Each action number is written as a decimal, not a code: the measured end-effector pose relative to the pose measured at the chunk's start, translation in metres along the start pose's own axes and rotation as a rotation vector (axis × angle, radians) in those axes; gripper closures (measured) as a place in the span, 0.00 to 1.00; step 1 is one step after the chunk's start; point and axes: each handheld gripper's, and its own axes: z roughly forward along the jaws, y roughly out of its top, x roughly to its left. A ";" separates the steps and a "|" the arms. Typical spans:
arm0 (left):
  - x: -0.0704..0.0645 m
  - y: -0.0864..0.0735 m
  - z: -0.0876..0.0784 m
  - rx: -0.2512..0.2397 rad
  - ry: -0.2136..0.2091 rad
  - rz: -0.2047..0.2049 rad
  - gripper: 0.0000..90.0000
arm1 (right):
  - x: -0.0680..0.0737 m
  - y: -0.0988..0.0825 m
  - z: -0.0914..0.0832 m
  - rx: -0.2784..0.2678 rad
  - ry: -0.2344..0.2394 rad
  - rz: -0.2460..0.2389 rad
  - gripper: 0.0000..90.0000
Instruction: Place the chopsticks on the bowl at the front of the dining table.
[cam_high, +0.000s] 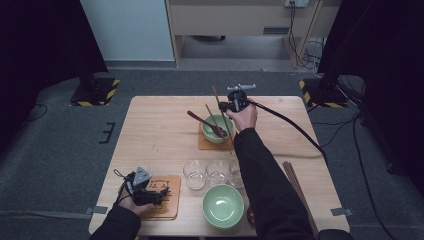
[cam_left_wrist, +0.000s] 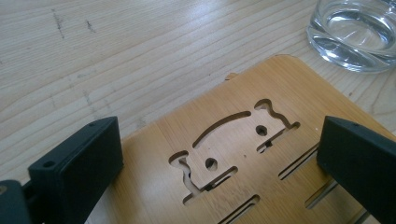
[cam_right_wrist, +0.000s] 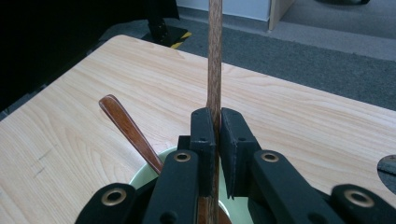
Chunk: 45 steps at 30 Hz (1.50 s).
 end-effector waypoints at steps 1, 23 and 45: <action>0.000 0.000 0.000 0.000 0.000 0.000 0.00 | 0.000 -0.001 0.002 0.003 -0.001 -0.001 0.94; 0.000 0.000 0.000 -0.001 -0.002 -0.002 0.00 | 0.001 -0.018 0.033 0.124 -0.071 -0.033 0.94; 0.000 0.000 0.000 0.001 -0.002 0.002 0.00 | 0.001 -0.024 0.045 0.153 -0.101 -0.031 0.88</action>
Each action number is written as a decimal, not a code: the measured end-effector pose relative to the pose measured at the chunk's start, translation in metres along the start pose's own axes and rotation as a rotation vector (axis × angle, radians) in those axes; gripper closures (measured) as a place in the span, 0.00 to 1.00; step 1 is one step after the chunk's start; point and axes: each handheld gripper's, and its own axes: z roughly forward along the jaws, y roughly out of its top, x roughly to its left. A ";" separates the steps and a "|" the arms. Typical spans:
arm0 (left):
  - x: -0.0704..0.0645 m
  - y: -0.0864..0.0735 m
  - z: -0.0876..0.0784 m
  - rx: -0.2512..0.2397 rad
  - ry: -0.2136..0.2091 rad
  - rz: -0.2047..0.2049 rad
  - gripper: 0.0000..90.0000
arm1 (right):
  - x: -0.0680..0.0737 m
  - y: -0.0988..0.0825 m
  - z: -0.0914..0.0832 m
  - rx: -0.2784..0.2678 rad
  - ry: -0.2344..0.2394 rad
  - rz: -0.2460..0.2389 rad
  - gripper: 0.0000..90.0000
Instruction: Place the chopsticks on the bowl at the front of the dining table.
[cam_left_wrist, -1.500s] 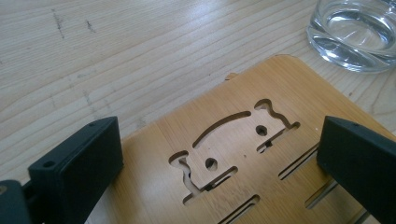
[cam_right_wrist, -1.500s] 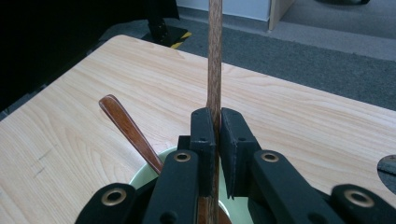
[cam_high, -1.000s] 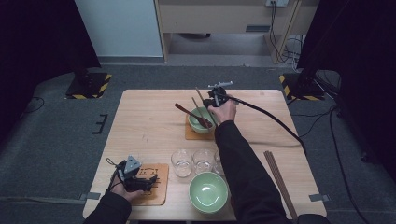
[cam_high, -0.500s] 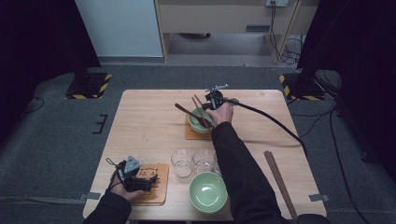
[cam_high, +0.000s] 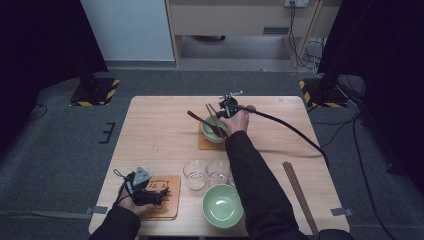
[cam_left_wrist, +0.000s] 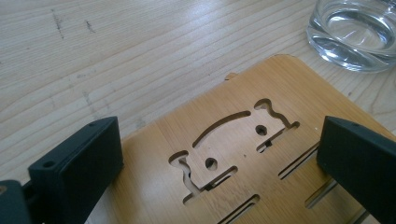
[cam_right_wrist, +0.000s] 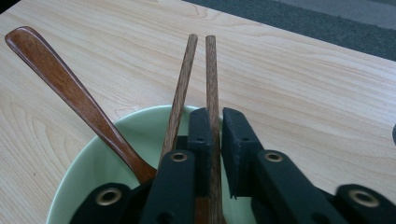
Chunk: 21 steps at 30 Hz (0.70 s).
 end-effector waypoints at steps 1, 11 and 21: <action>0.000 0.000 0.000 -0.001 0.000 0.000 0.00 | 0.000 0.000 0.000 -0.003 -0.002 0.001 0.84; 0.000 0.000 0.000 -0.001 0.001 0.001 0.00 | 0.000 0.005 -0.018 -0.074 0.029 0.003 0.68; 0.000 0.000 0.000 0.002 0.001 0.002 0.00 | -0.010 0.012 -0.063 -0.156 0.047 -0.055 0.53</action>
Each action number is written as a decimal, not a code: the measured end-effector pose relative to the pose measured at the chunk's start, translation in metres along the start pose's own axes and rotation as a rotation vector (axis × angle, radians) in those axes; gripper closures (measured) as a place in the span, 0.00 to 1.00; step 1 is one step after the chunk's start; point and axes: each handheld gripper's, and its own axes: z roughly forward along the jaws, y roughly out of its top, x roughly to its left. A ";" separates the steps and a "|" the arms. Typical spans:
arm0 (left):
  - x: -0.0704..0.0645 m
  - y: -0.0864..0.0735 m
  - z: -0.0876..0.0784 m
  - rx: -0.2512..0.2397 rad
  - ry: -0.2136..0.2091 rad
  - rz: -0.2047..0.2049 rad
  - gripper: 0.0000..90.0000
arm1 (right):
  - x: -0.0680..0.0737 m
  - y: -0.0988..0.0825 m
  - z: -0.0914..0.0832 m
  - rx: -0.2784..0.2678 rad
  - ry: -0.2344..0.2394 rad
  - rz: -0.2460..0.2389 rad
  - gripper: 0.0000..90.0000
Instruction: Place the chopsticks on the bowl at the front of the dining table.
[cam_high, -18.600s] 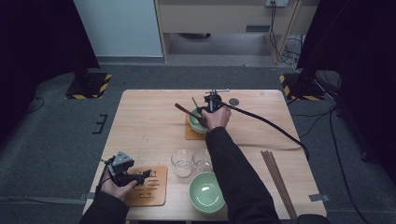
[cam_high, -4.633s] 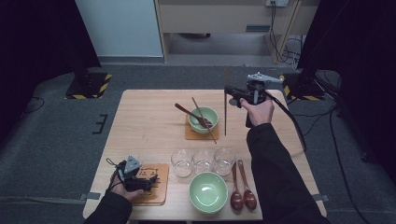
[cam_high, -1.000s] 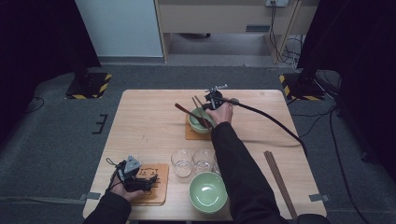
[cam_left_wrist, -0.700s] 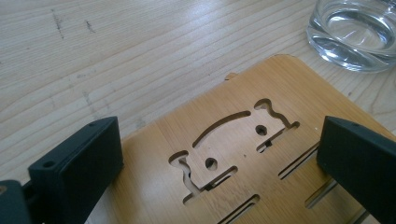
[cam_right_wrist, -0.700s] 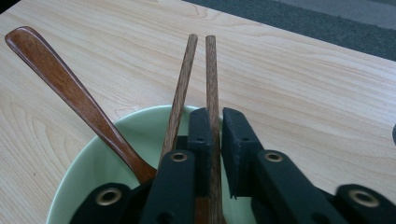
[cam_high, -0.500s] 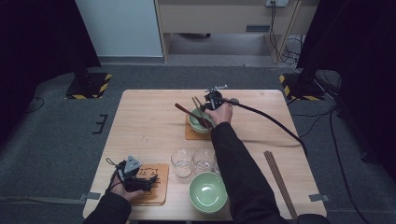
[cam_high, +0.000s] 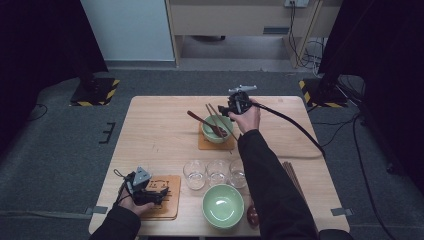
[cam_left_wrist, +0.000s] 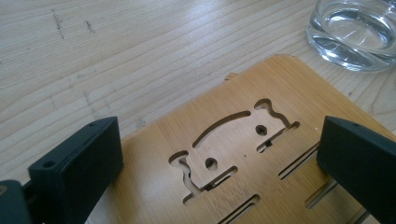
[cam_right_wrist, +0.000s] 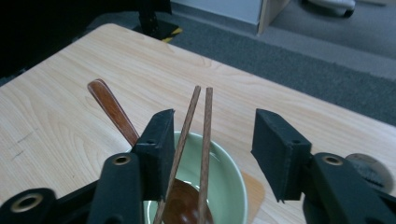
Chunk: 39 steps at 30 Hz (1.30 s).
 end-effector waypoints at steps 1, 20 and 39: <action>0.000 0.000 0.000 0.000 -0.001 -0.001 0.00 | -0.001 0.000 -0.005 -0.007 0.001 -0.005 0.50; 0.000 0.000 0.000 0.000 -0.002 0.001 0.00 | -0.036 -0.045 -0.085 -0.098 0.006 0.024 0.31; 0.000 0.000 0.000 0.001 -0.002 0.001 0.00 | -0.041 -0.105 -0.080 -0.044 -0.005 0.013 0.25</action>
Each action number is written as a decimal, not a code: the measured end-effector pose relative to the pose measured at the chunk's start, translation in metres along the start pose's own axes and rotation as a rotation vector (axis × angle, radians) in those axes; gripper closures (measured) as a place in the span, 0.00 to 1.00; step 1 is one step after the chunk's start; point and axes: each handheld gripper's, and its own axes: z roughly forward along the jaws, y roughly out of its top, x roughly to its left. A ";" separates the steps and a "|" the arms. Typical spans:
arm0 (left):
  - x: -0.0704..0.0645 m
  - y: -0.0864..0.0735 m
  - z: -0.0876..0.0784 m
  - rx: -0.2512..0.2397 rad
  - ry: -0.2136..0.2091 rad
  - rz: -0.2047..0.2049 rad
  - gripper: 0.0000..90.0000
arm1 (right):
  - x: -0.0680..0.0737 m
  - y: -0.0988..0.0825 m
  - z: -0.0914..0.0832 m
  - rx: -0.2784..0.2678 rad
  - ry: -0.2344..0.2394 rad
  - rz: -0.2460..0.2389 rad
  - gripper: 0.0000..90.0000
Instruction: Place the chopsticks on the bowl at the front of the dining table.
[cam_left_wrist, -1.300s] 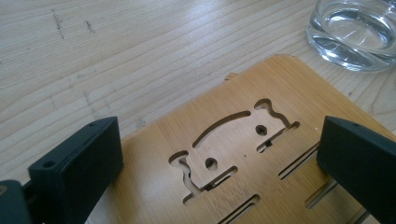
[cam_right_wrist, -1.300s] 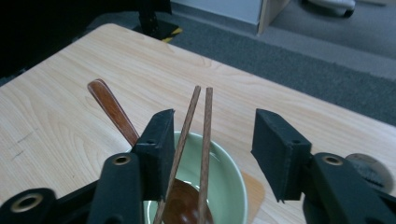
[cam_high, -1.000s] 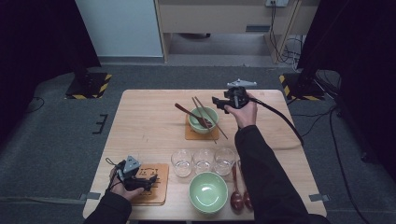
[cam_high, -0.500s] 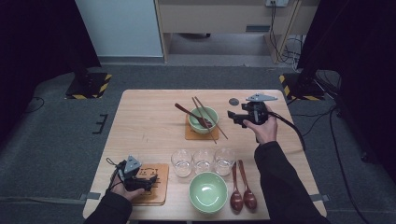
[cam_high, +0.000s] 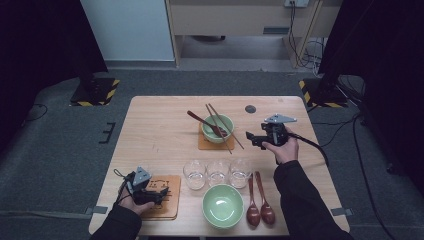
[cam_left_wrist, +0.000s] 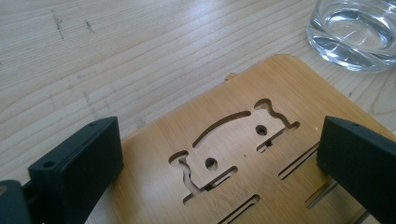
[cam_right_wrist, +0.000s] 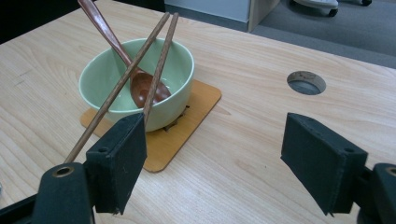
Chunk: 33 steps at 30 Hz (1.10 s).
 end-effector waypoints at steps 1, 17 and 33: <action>0.000 0.000 0.000 0.000 0.000 0.000 0.00 | 0.000 -0.001 0.000 0.002 -0.003 -0.001 0.25; 0.000 0.000 0.000 0.000 0.000 0.000 0.00 | 0.012 -0.021 0.018 0.105 0.009 -0.064 0.25; 0.000 0.000 0.000 0.000 0.000 0.000 0.00 | 0.025 -0.020 0.023 0.110 0.076 -0.053 0.24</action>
